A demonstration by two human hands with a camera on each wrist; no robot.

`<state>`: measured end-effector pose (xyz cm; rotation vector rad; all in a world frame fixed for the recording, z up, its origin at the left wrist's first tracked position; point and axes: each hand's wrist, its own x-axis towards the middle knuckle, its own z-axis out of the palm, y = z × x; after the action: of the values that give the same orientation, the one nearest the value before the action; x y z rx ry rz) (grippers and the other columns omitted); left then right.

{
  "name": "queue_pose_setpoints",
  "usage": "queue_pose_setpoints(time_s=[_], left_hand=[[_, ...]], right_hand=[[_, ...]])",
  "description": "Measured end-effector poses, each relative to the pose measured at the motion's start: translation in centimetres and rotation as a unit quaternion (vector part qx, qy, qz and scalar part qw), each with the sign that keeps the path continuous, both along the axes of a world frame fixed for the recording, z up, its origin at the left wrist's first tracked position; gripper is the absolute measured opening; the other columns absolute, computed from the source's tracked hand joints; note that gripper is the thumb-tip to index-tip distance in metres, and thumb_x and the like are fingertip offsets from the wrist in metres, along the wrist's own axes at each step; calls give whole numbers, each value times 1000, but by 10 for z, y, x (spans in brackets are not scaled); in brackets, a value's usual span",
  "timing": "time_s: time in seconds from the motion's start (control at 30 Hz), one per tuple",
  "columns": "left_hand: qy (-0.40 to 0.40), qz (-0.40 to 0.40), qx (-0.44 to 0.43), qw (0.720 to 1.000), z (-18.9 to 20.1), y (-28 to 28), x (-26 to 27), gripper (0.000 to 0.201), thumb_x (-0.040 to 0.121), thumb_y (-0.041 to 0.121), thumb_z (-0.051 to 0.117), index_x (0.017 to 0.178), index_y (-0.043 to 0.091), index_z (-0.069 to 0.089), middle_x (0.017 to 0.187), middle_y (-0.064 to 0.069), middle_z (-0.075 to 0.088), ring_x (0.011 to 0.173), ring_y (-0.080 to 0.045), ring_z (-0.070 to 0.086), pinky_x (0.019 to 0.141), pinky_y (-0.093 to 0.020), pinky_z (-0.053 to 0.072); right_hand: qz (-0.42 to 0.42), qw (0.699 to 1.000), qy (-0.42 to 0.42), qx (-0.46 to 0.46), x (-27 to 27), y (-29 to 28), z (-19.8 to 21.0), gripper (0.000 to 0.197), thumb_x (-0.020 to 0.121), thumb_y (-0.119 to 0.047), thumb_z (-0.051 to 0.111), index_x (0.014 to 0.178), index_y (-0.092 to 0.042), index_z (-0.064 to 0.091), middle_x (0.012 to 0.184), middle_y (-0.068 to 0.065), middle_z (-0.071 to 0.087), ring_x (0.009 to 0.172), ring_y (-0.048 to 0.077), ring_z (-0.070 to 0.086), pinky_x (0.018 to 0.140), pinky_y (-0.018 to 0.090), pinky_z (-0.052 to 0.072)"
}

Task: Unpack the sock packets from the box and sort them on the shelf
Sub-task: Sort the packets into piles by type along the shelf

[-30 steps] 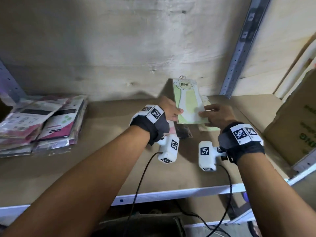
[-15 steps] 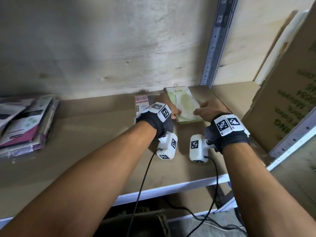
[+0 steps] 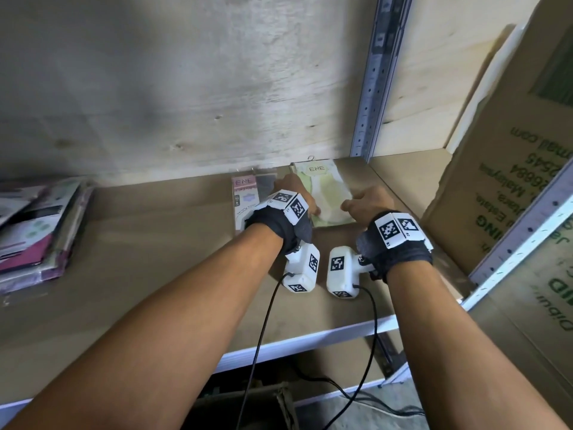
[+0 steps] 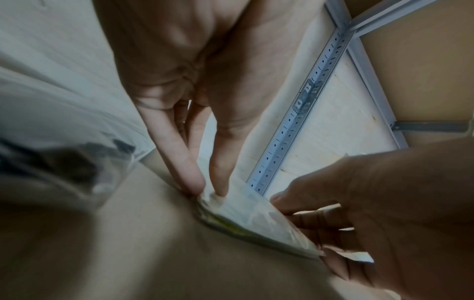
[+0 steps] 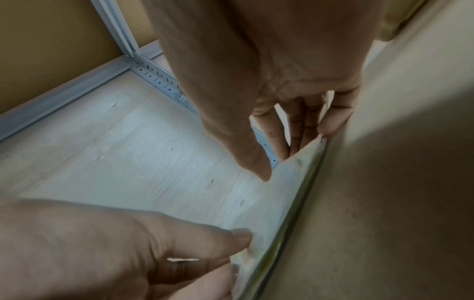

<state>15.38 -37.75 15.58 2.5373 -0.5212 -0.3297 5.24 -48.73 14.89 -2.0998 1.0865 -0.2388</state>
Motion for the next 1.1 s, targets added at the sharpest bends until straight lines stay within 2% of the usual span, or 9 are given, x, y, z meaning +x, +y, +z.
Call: queue_pose_setpoints(time_s=[0.1, 0.47, 0.57, 0.7, 0.83, 0.9, 0.97, 1.03, 1.1], left_hand=[[8, -8, 15, 1000, -2, -1, -1, 49, 64, 34, 88, 102, 6, 74, 97, -8, 77, 81, -14, 72, 69, -24, 58], [36, -23, -12, 999, -1, 7, -7, 28, 69, 26, 85, 79, 5, 69, 79, -5, 78, 76, -12, 75, 81, -34, 61], [67, -32, -45, 996, 1, 9, -7, 28, 72, 18, 85, 90, 3, 69, 79, -8, 78, 75, -17, 76, 80, -38, 62], [51, -35, -67, 996, 20, 20, -6, 27, 76, 18, 84, 85, 2, 64, 80, -11, 76, 72, -21, 76, 64, -35, 63], [45, -7, -144, 988, 41, 56, 4, 30, 82, 14, 78, 103, -4, 67, 100, -18, 74, 88, -32, 75, 82, -43, 61], [31, 12, -205, 978, 44, 86, 7, 7, 86, 13, 73, 88, 6, 71, 93, -18, 75, 82, -32, 75, 79, -43, 62], [15, 45, -249, 967, 41, 122, 11, 10, 86, 14, 71, 76, 13, 68, 76, -13, 75, 67, -28, 75, 69, -42, 63], [26, 77, -287, 955, 33, 164, 13, 10, 87, 16, 71, 78, 13, 69, 64, -6, 71, 54, -22, 71, 61, -35, 63], [42, 112, -327, 937, 22, 205, 18, 11, 90, 18, 69, 83, 10, 68, 65, -8, 67, 52, -19, 65, 55, -28, 59]], right_hand=[[-4, 1000, -5, 9, -2, -1, 0, 27, 85, -20, 66, 106, -4, 71, 105, 13, 71, 92, 28, 64, 69, 27, 44], [-15, 999, -22, 25, -10, -3, 1, 26, 86, -19, 64, 107, -6, 71, 107, 13, 69, 87, 27, 59, 71, 25, 43], [-7, 1000, -18, 21, -11, -5, 3, 27, 88, -21, 62, 108, -6, 71, 108, 13, 69, 86, 25, 57, 70, 24, 40], [-2, 1000, -12, -15, -14, 2, 15, 29, 90, -19, 58, 113, -5, 68, 114, 13, 67, 97, 28, 58, 78, 28, 41], [1, 996, -52, -67, -12, 20, 31, 29, 89, -15, 57, 113, -3, 69, 118, 14, 68, 111, 33, 60, 94, 34, 46], [15, 994, -77, -72, -11, 31, 38, 26, 91, -17, 56, 112, -10, 70, 119, 10, 68, 113, 31, 60, 94, 31, 46], [39, 992, -111, -52, -7, 46, 42, 25, 92, -19, 55, 111, -12, 70, 117, 10, 69, 112, 30, 61, 96, 33, 49], [84, 988, -129, -25, -1, 71, 43, 23, 92, -17, 54, 106, -9, 70, 111, 14, 71, 107, 32, 65, 96, 42, 52], [141, 982, -121, -14, 6, 103, 40, 17, 90, -13, 55, 98, -9, 70, 101, 15, 73, 90, 29, 70, 85, 37, 57]])
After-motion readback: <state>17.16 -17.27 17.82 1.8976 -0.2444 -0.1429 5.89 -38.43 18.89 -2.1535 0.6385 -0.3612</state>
